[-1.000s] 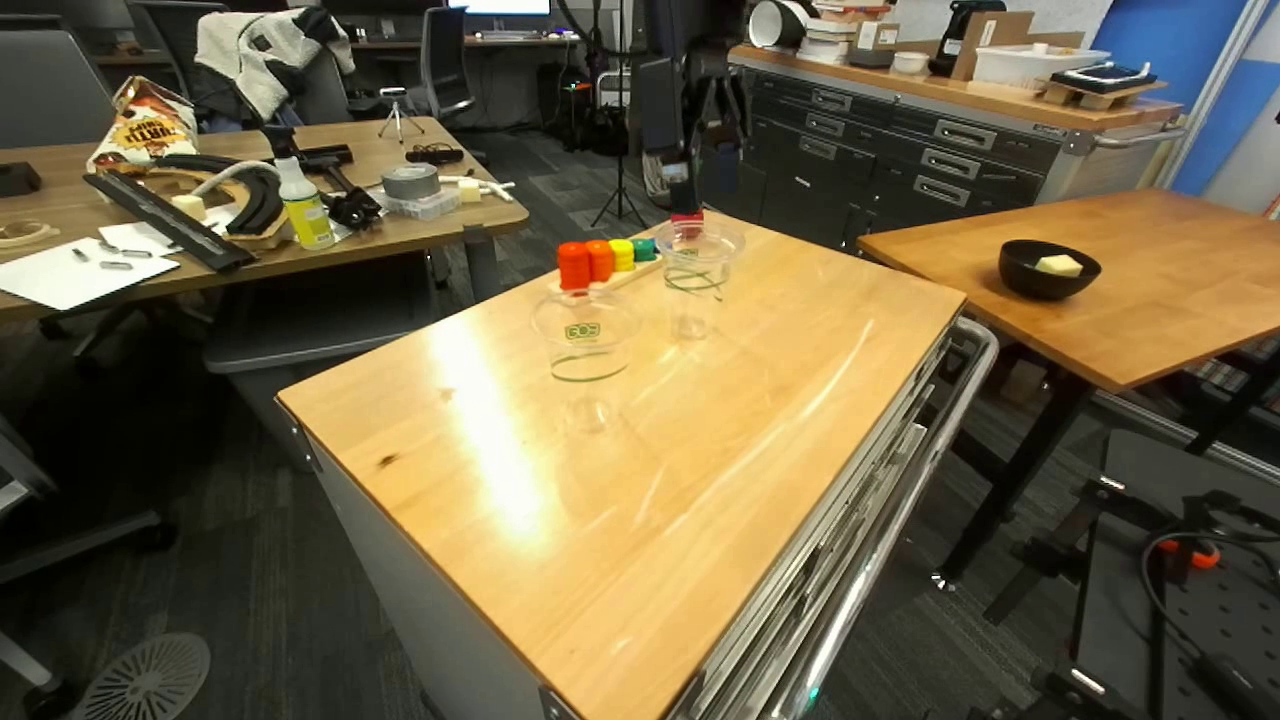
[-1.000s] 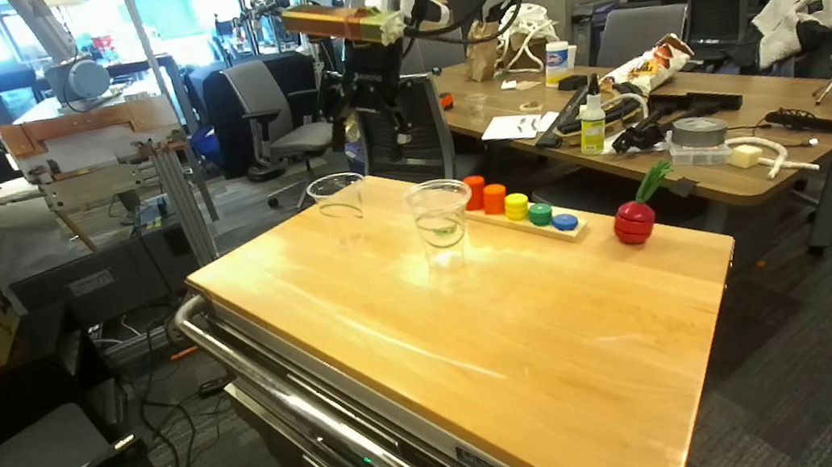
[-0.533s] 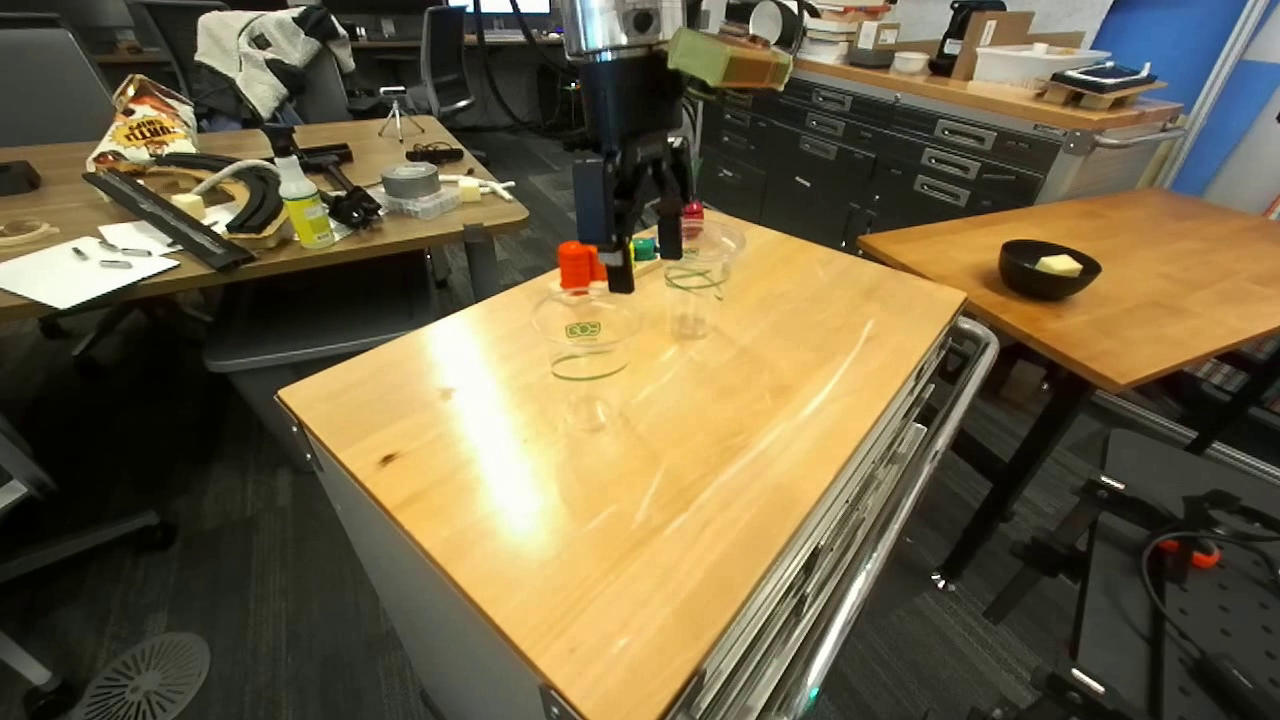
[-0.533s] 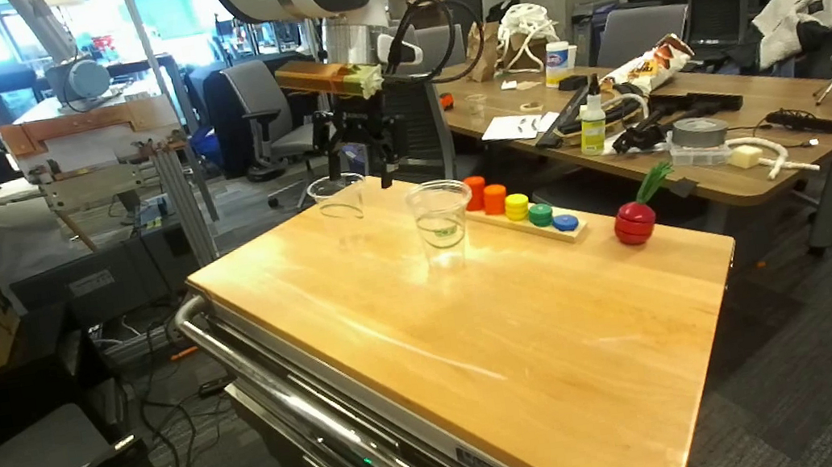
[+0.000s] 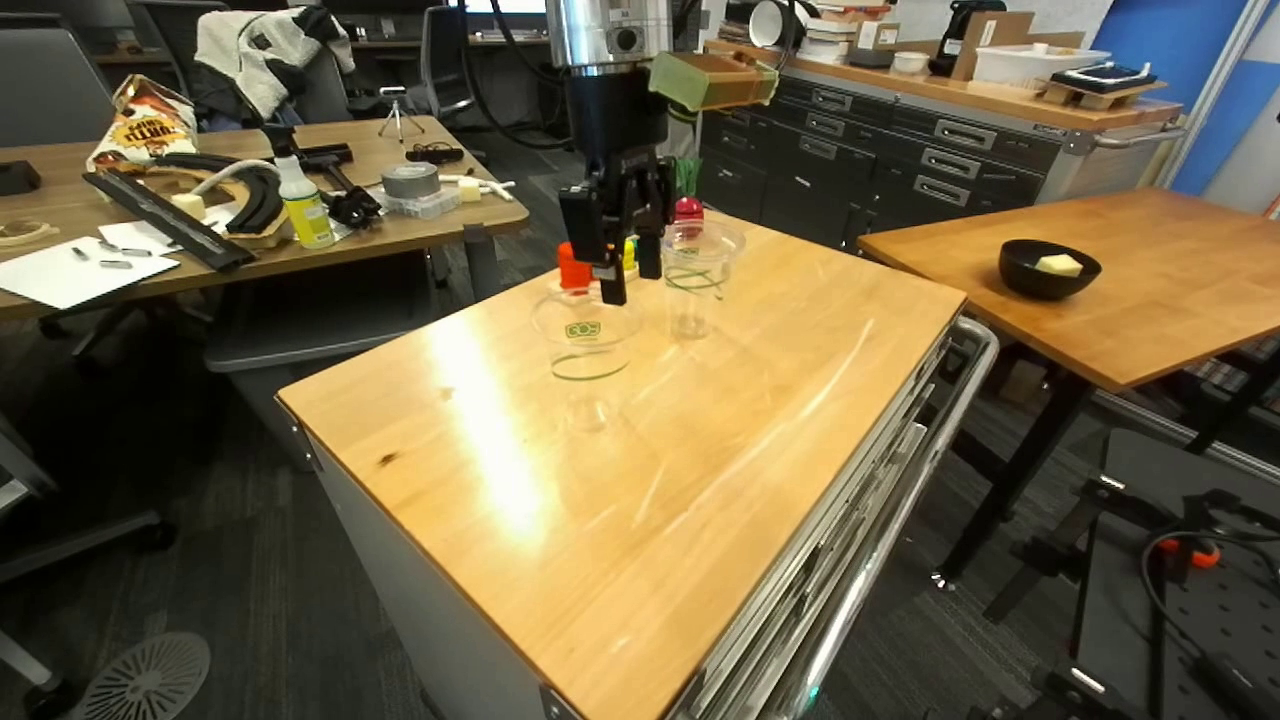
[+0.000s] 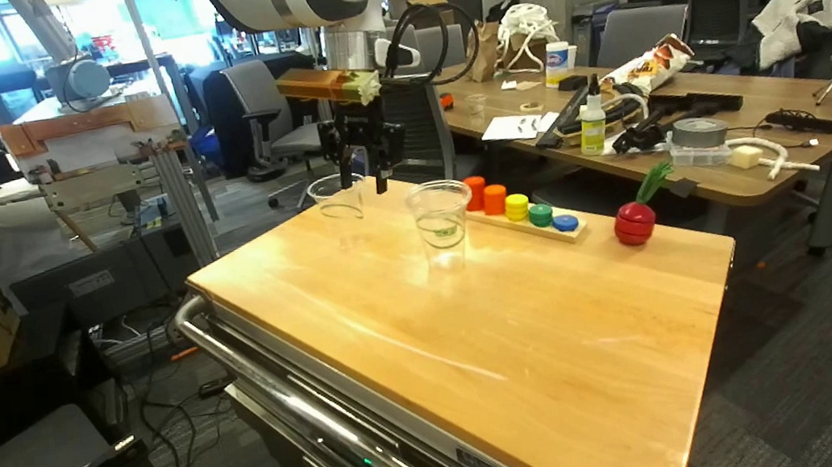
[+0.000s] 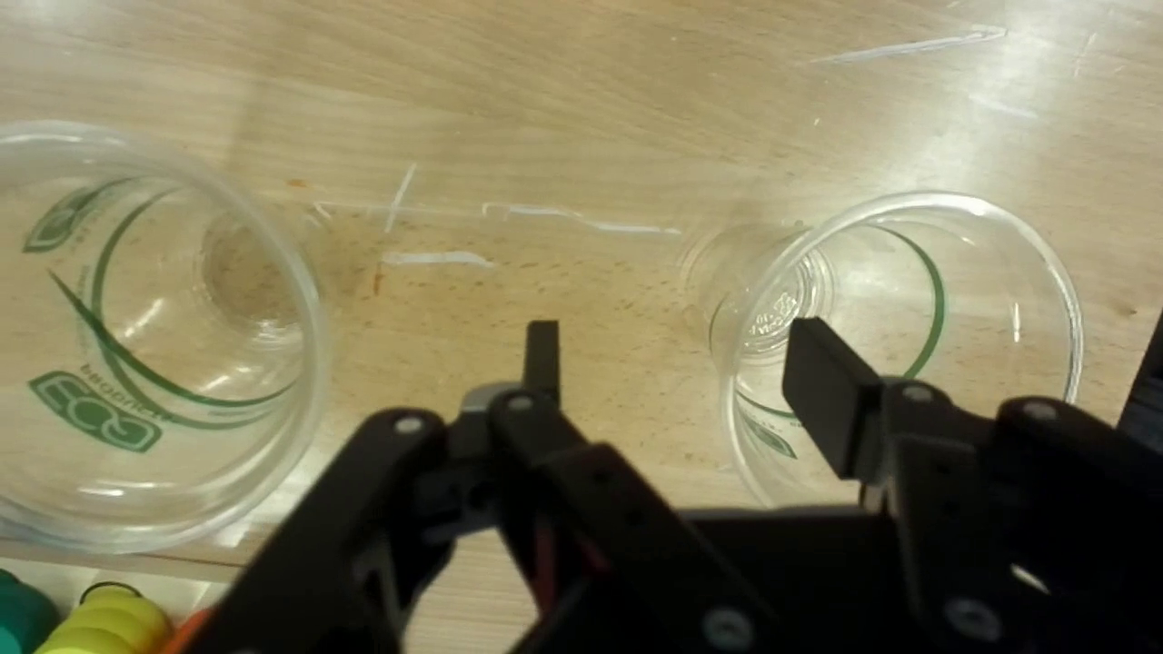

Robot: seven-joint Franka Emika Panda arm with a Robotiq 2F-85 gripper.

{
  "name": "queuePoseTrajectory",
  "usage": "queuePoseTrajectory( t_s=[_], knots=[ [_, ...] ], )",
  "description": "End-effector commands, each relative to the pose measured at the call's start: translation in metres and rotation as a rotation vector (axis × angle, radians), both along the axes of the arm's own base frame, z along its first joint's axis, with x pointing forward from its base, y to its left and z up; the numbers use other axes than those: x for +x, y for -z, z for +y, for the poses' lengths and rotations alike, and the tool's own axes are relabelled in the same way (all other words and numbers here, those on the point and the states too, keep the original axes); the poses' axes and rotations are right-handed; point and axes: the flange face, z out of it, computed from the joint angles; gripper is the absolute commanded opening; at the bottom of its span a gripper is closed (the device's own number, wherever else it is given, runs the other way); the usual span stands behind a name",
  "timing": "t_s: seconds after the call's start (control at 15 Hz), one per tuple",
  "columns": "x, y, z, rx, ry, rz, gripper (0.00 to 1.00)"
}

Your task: Stack the cups

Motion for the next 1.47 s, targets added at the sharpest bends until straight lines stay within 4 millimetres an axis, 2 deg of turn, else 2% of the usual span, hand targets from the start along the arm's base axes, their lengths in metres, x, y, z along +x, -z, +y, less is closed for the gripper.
queuePoseTrajectory(
  t_s=[0.0,0.2,0.27,0.4,0.53,0.67,0.87,1.0,1.13,1.4],
  knots=[
    [0.003,0.001,-0.001,0.008,0.021,-0.005,0.36],
    [0.003,0.012,-0.005,0.015,0.025,0.020,0.13],
    [0.002,0.019,-0.006,0.021,0.028,0.036,0.10],
    [0.000,0.031,-0.008,0.024,0.033,0.056,0.05],
    [0.000,0.027,-0.009,0.032,0.042,0.056,0.10],
    [0.000,0.020,-0.009,0.024,0.040,0.045,0.09],
    [0.004,-0.007,-0.013,-0.026,0.035,0.001,0.06],
    [0.010,-0.036,-0.019,-0.087,0.032,-0.051,0.03],
    [0.015,-0.064,-0.030,-0.138,0.061,-0.074,0.02],
    [0.020,-0.115,-0.057,-0.125,0.174,0.014,0.02]
  ],
)
